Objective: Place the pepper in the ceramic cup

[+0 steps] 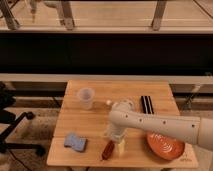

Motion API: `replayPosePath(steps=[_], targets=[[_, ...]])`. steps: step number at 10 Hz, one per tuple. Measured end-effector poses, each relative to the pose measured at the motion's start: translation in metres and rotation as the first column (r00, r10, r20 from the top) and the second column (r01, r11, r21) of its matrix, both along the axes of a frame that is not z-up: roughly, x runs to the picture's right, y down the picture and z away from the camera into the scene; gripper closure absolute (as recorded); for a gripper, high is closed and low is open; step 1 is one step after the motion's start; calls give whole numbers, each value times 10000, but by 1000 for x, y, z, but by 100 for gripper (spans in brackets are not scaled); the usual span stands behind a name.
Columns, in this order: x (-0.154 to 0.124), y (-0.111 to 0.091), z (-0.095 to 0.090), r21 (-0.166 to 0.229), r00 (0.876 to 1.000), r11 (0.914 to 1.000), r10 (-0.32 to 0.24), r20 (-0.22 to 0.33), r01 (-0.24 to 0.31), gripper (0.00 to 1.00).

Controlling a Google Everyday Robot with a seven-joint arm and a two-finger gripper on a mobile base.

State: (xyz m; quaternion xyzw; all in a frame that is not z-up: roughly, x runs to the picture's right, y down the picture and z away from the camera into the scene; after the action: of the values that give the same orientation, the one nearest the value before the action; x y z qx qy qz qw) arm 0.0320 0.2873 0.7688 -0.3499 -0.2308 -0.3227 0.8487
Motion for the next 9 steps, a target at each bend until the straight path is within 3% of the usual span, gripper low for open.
replayPosePath(steps=[2, 9], targets=[[-3, -2, 1, 17, 10000, 10000, -42, 33, 42, 51], [-2, 0, 3, -17, 9999, 9999, -129, -52, 129, 59]])
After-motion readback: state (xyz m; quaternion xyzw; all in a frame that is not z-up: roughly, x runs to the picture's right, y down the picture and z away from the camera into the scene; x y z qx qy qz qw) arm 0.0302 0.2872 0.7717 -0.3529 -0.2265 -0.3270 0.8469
